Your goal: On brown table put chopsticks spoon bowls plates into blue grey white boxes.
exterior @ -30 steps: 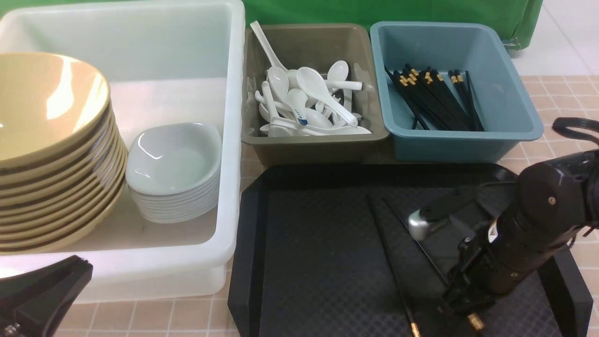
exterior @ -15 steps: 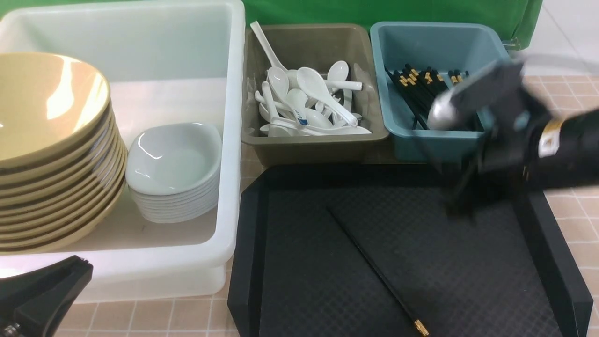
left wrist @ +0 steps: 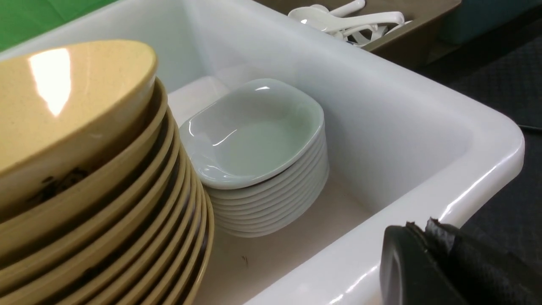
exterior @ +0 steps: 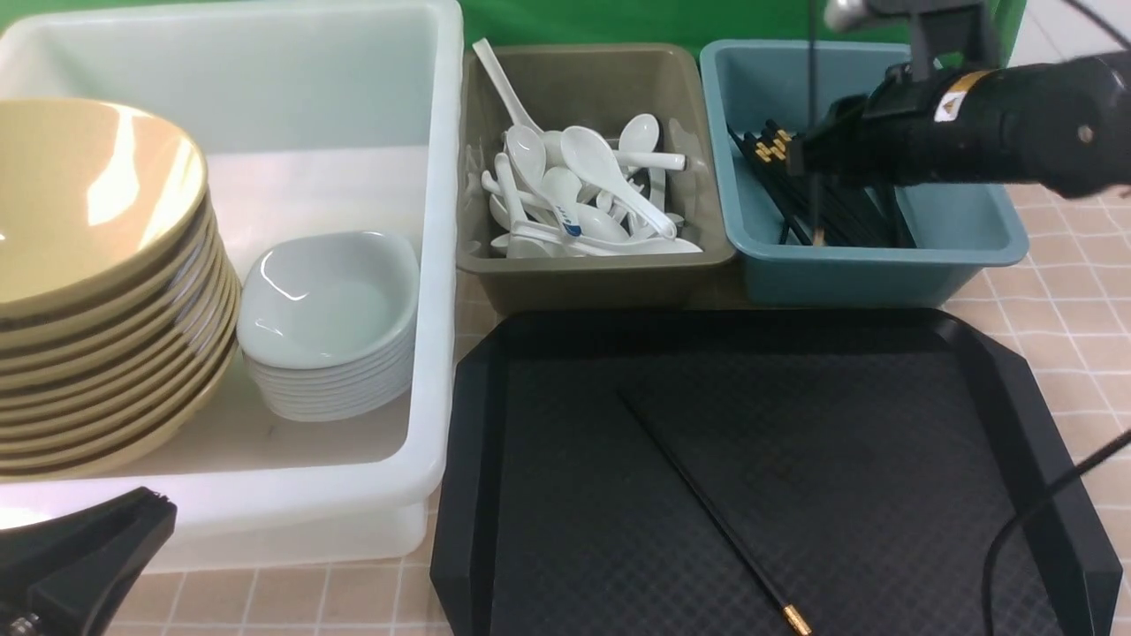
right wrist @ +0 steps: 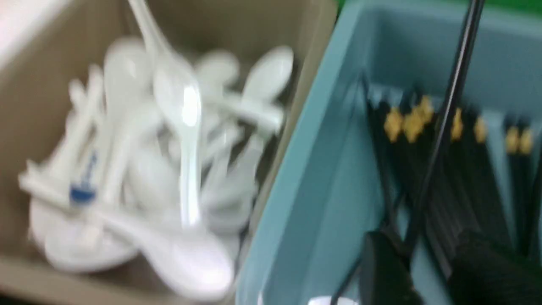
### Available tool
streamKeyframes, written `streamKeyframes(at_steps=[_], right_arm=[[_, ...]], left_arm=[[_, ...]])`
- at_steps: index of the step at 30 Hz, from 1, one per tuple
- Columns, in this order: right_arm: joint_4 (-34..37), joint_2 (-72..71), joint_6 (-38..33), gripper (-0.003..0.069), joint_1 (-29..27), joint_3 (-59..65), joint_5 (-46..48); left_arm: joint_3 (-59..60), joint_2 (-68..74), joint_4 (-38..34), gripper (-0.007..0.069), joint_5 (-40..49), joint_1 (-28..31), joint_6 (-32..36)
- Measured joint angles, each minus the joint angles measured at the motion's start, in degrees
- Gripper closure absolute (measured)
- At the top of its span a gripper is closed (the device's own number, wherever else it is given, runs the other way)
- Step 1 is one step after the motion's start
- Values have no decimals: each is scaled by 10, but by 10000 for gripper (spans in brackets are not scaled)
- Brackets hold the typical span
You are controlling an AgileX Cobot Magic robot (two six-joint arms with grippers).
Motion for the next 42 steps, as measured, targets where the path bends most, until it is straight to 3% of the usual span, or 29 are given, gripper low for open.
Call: streamKeyframes(at_steps=[2, 5, 8, 10, 15, 22, 24, 26, 29, 33, 38, 41, 42], right_arm=[[0, 0, 0, 292, 16, -25, 111], [-1, -1, -6, 279, 55, -29, 260], [0, -1, -33, 295, 124, 9, 369], [2, -1, -37, 312, 168, 48, 381], [2, -1, -14, 324, 217, 121, 329], [0, 15, 17, 347, 229, 165, 243], [-3, 27, 18, 375, 229, 166, 242], [-7, 29, 10, 479, 229, 165, 238], [-4, 14, 0, 578, 233, 164, 238], [-8, -42, -14, 580, 235, 149, 239], [-166, -161, 8, 580, 224, 85, 131], [-250, -174, 66, 580, 168, 73, -25], [-255, -172, 74, 579, 158, 73, -34]], left_arm=[[0, 0, 0, 620, 1, 0, 0], [0, 0, 0, 620, 1, 0, 0], [0, 0, 0, 620, 1, 0, 0], [0, 0, 1, 620, 1, 0, 0], [0, 0, 8, 620, 1, 0, -1], [0, 0, 8, 620, 0, 0, -1], [0, 0, 8, 620, 0, 0, -1], [0, 0, 9, 620, -2, 0, -1], [0, 0, 9, 620, -4, 0, -1], [0, 0, 10, 620, -4, 0, -1], [0, 0, 10, 620, -5, 0, -1], [0, 0, 11, 620, -7, 0, 0], [0, 0, 11, 620, -7, 0, 0]])
